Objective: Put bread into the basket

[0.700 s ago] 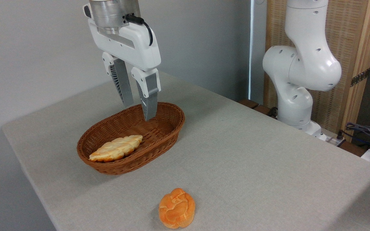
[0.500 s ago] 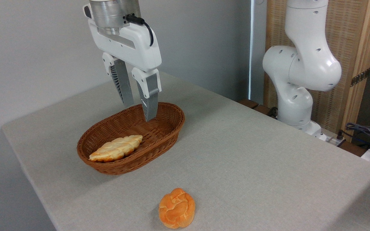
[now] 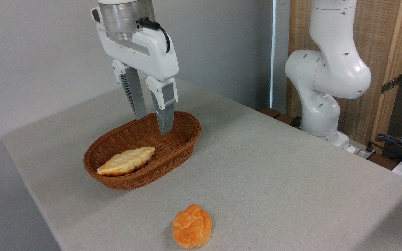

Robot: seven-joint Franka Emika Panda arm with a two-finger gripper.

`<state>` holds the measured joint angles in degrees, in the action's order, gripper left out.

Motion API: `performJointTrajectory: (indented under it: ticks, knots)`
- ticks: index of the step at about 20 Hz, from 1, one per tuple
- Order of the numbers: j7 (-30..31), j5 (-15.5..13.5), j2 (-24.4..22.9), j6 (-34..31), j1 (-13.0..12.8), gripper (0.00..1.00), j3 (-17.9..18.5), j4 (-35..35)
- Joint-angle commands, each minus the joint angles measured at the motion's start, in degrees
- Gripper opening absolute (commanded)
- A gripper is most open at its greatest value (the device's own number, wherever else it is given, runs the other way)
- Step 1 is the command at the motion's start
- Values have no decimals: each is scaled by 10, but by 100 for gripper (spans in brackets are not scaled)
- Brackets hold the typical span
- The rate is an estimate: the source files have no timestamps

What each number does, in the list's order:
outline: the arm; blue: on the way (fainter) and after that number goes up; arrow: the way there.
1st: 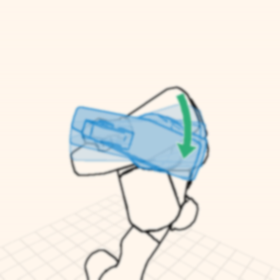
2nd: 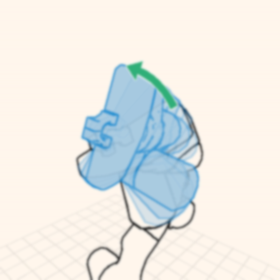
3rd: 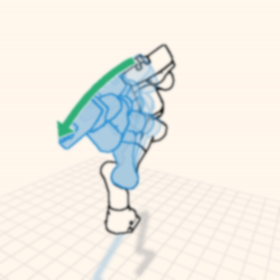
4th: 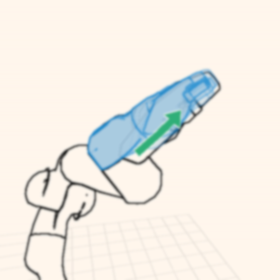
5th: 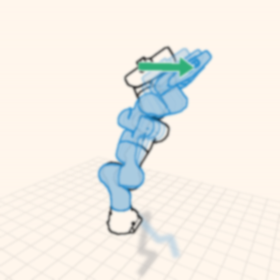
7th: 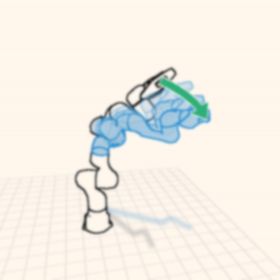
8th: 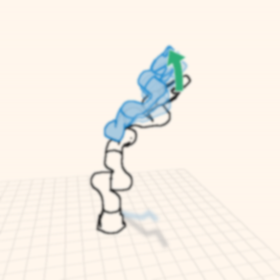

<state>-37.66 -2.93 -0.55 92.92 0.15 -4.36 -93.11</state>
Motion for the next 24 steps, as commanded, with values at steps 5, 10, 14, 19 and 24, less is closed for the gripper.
performJointTrajectory:
  ticks: [5, 10, 14, 19, 24]
  knots:
    - [-9, 3, -30, 28, 9, 100, 15, -45]
    - [-112, 4, -123, 148, 15, 100, 56, -199]
    - [-123, 4, -125, 200, 15, 100, 90, -235]
    - [-123, 2, -118, 366, 14, 100, 91, -321]
    - [-124, -9, -111, 427, 10, 100, 88, -376]
